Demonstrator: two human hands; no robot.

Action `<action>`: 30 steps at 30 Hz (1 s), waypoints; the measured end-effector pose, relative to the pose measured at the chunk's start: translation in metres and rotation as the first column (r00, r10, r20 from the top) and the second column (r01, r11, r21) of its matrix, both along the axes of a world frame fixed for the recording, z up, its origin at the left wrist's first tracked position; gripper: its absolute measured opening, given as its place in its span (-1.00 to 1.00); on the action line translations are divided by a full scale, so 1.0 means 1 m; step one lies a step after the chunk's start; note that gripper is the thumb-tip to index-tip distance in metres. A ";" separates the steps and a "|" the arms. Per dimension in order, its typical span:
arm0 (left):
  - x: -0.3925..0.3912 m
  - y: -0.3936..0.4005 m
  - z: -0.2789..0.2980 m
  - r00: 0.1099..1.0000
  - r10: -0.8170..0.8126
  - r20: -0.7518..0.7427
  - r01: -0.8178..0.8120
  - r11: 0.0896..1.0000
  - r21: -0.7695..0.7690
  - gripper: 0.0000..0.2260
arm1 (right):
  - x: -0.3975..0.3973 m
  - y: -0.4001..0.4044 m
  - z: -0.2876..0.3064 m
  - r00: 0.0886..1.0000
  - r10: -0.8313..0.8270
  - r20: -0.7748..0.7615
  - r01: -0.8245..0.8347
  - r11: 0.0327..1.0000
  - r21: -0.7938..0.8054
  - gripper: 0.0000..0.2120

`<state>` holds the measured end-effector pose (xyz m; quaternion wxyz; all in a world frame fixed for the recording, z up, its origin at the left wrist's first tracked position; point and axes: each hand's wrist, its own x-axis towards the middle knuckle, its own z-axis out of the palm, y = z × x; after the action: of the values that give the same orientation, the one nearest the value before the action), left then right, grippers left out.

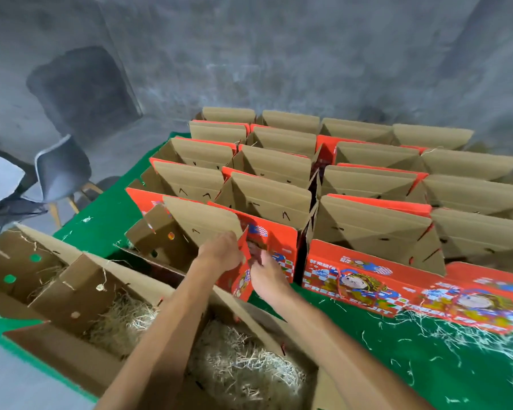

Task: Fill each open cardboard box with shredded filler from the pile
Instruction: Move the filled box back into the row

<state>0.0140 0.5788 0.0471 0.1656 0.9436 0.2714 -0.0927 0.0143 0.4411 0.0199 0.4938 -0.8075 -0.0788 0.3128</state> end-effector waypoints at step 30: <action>0.035 -0.028 0.032 0.990 -0.086 -0.110 0.087 0.996 0.010 -0.78 | -0.031 -0.092 0.019 0.609 0.727 0.317 -0.489 0.659 -0.572 -0.62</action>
<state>0.0487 0.5509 0.0794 0.1396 0.9491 0.2396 -0.1492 -0.0171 0.3494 0.0393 0.1211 -0.8680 -0.4156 0.2435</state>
